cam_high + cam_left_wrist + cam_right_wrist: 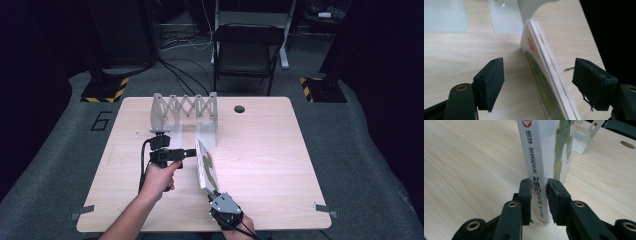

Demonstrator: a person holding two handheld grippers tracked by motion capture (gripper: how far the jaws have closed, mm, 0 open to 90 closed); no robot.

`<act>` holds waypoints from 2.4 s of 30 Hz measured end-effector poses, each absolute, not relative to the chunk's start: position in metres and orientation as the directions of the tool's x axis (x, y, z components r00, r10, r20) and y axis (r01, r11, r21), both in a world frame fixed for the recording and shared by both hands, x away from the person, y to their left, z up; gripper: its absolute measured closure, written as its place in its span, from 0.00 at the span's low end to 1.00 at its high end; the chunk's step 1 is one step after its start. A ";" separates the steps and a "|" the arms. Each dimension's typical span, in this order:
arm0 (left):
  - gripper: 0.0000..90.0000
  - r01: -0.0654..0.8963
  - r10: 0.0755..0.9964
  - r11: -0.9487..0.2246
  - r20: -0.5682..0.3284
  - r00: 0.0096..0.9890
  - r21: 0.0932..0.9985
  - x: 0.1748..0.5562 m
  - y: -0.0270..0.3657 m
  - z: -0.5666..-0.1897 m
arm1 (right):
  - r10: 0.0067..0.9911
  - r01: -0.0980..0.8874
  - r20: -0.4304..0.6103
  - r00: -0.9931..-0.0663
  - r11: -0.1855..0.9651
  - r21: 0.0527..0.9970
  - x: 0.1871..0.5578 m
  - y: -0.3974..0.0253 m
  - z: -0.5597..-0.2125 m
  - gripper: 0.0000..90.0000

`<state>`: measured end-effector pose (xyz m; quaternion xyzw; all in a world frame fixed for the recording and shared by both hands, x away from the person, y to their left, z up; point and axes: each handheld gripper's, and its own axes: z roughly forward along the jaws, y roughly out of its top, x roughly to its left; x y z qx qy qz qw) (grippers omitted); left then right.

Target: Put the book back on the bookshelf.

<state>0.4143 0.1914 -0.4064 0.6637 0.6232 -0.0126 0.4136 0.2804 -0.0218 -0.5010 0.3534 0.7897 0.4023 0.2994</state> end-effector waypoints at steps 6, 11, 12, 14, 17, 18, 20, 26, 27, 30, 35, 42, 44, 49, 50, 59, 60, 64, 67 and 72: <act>0.29 0.891 0.769 0.089 -0.599 0.223 0.446 0.419 0.178 -0.429 | 0.805 0.324 -0.183 -0.565 0.421 0.847 0.280 -0.020 -0.501 0.82; 0.33 0.895 0.758 0.054 -0.601 0.251 0.442 0.417 0.162 -0.430 | 0.794 0.315 -0.202 -0.574 0.442 0.840 0.281 -0.020 -0.501 0.82; 0.34 0.897 0.757 0.050 -0.603 0.253 0.440 0.418 0.160 -0.430 | 0.794 0.316 -0.200 -0.574 0.440 0.840 0.281 -0.019 -0.500 0.82; 0.38 0.897 0.770 0.047 -0.587 0.248 0.439 0.418 0.153 -0.432 | 0.792 0.313 -0.204 -0.575 0.443 0.840 0.281 -0.019 -0.500 0.82; 0.46 0.905 0.787 0.023 -0.566 0.246 0.425 0.421 0.149 -0.435 | 0.796 0.316 -0.201 -0.571 0.440 0.841 0.281 -0.020 -0.500 0.82; 0.50 0.909 0.794 -0.005 -0.551 0.257 0.417 0.422 0.150 -0.436 | 0.796 0.316 -0.202 -0.571 0.440 0.841 0.281 -0.019 -0.500 0.82; 0.55 0.917 0.803 -0.018 -0.541 0.251 0.399 0.423 0.148 -0.437 | 0.798 0.319 -0.198 -0.569 0.436 0.842 0.281 -0.018 -0.500 0.82; 0.64 0.924 0.818 -0.032 -0.522 0.244 0.382 0.426 0.145 -0.436 | 0.801 0.322 -0.198 -0.564 0.435 0.841 0.281 -0.016 -0.500 0.81; 0.65 0.928 0.824 -0.042 -0.512 0.241 0.369 0.426 0.145 -0.435 | 0.801 0.320 -0.204 -0.563 0.439 0.839 0.282 -0.017 -0.500 0.81; 0.68 0.937 0.837 -0.051 -0.497 0.229 0.346 0.428 0.145 -0.435 | 0.795 0.315 -0.215 -0.567 0.450 0.836 0.282 -0.015 -0.501 0.81; 0.75 0.946 0.861 -0.063 -0.462 0.213 0.318 0.430 0.143 -0.434 | 0.794 0.315 -0.217 -0.568 0.454 0.834 0.282 -0.011 -0.503 0.79; 0.81 0.956 0.841 -0.054 -0.503 0.198 0.287 0.437 0.148 -0.438 | 0.803 0.374 -0.157 -0.575 0.429 0.822 0.288 -0.011 -0.510 0.61; 0.81 0.959 0.836 -0.060 -0.510 0.200 0.277 0.439 0.150 -0.439 | 0.787 0.372 -0.146 -0.599 0.435 0.820 0.288 -0.011 -0.511 0.53; 0.83 0.963 0.828 -0.061 -0.526 0.196 0.262 0.442 0.154 -0.439 | 0.762 0.364 -0.114 -0.638 0.429 0.827 0.286 -0.015 -0.504 0.43; 0.84 0.963 0.825 -0.064 -0.530 0.199 0.262 0.443 0.155 -0.439 | 0.762 0.368 -0.103 -0.640 0.421 0.829 0.287 -0.017 -0.502 0.42; 0.85 0.957 0.829 -0.113 -0.506 0.238 0.266 0.447 0.153 -0.435 | 0.790 0.360 -0.084 -0.608 0.368 0.857 0.291 -0.036 -0.478 0.42; 0.85 0.955 0.830 -0.115 -0.502 0.244 0.274 0.446 0.153 -0.435 | 0.787 0.352 -0.091 -0.610 0.372 0.859 0.292 -0.038 -0.477 0.42; 0.85 0.947 0.828 -0.124 -0.495 0.263 0.296 0.444 0.152 -0.433 | 0.804 0.357 -0.071 -0.591 0.339 0.870 0.294 -0.046 -0.474 0.42; 0.85 0.942 0.833 -0.122 -0.484 0.269 0.314 0.443 0.153 -0.431 | 0.809 0.361 -0.058 -0.585 0.324 0.874 0.295 -0.051 -0.472 0.39; 0.85 0.932 0.852 -0.123 -0.446 0.275 0.340 0.441 0.157 -0.424 | 0.815 0.359 -0.044 -0.578 0.302 0.883 0.297 -0.057 -0.470 0.34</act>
